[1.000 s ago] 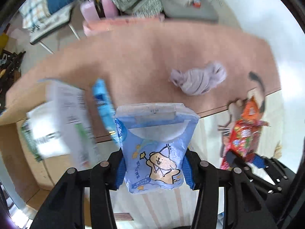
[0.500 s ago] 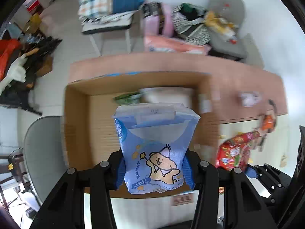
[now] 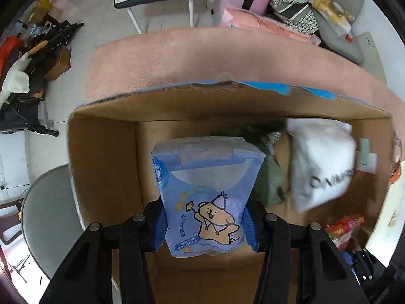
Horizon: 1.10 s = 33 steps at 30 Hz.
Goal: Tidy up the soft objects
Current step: 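Lower both packets into the box and open both tools, then grasp the lilac sock with the left tool while the right tool grasps the yellow sponge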
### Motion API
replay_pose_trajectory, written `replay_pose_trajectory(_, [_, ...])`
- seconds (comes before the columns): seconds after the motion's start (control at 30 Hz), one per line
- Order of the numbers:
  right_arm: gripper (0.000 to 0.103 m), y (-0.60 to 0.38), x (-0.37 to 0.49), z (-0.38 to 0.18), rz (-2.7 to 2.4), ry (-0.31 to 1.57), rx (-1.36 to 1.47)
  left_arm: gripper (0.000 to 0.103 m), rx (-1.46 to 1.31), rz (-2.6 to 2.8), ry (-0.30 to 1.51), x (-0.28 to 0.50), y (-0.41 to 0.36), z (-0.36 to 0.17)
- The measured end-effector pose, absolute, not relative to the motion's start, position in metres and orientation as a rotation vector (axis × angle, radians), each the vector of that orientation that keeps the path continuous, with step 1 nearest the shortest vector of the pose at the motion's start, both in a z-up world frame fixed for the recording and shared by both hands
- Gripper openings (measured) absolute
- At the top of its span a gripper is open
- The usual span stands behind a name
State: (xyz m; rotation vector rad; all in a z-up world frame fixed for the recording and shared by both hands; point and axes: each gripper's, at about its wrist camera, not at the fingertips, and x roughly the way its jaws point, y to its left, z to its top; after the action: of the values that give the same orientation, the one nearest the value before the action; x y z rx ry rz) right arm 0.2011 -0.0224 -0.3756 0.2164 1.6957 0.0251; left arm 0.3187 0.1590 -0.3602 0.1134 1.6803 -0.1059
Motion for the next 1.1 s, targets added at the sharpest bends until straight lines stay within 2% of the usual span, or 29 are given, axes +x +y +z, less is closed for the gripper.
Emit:
replay_pose_trajectory(0.27, [0.049, -0.011, 0.208, -0.403, -0.015, 1.754, 0.212, 0.050, 0.101, -0.095, 1.722, 0.335, 0.161, -0.379])
replay_pose_trajectory(0.3, [0.051, -0.010, 0.210, -0.401, -0.013, 1.758, 0.219, 0.050, 0.102, -0.096, 1.724, 0.336, 0.160, -0.377])
replay_pose_trajectory(0.33, [0.063, -0.009, 0.211, -0.400, -0.013, 1.759, 0.213, 0.053, 0.105, -0.104, 1.715, 0.336, 0.160, -0.374])
replay_pose_trajectory(0.4, [0.079, -0.003, 0.211, -0.387, 0.007, 1.731, 0.215, 0.063, 0.090, -0.113, 1.699, 0.338, 0.162, -0.366])
replay_pose_trajectory(0.43, [0.091, 0.001, 0.213, -0.377, 0.007, 1.723, 0.205, 0.069, 0.073, -0.114, 1.690, 0.338, 0.164, -0.361])
replay_pose_trajectory(0.47, [0.093, 0.005, 0.215, -0.371, -0.002, 1.707, 0.184, 0.077, 0.062, -0.118, 1.684, 0.338, 0.165, -0.357])
replay_pose_trajectory(0.5, [0.093, 0.007, 0.216, -0.364, -0.007, 1.688, 0.169, 0.091, 0.056, -0.122, 1.676, 0.338, 0.166, -0.353])
replay_pose_trajectory(0.53, [0.093, 0.010, 0.217, -0.358, -0.012, 1.677, 0.155, 0.096, 0.065, -0.122, 1.664, 0.337, 0.167, -0.347])
replay_pose_trajectory(0.63, [0.094, 0.012, 0.219, -0.348, -0.025, 1.665, 0.153, 0.097, 0.069, -0.113, 1.635, 0.331, 0.172, -0.332])
replay_pose_trajectory(0.7, [0.102, 0.010, 0.218, -0.341, -0.031, 1.650, 0.152, 0.097, 0.066, -0.107, 1.614, 0.326, 0.176, -0.322])
replay_pose_trajectory(0.73, [0.103, 0.009, 0.218, -0.337, -0.038, 1.641, 0.153, 0.097, 0.069, -0.103, 1.593, 0.322, 0.177, -0.314])
replay_pose_trajectory(1.1, [0.103, -0.016, 0.190, -0.278, -0.068, 1.518, 0.154, 0.100, 0.049, -0.124, 1.448, 0.229, 0.181, -0.251])
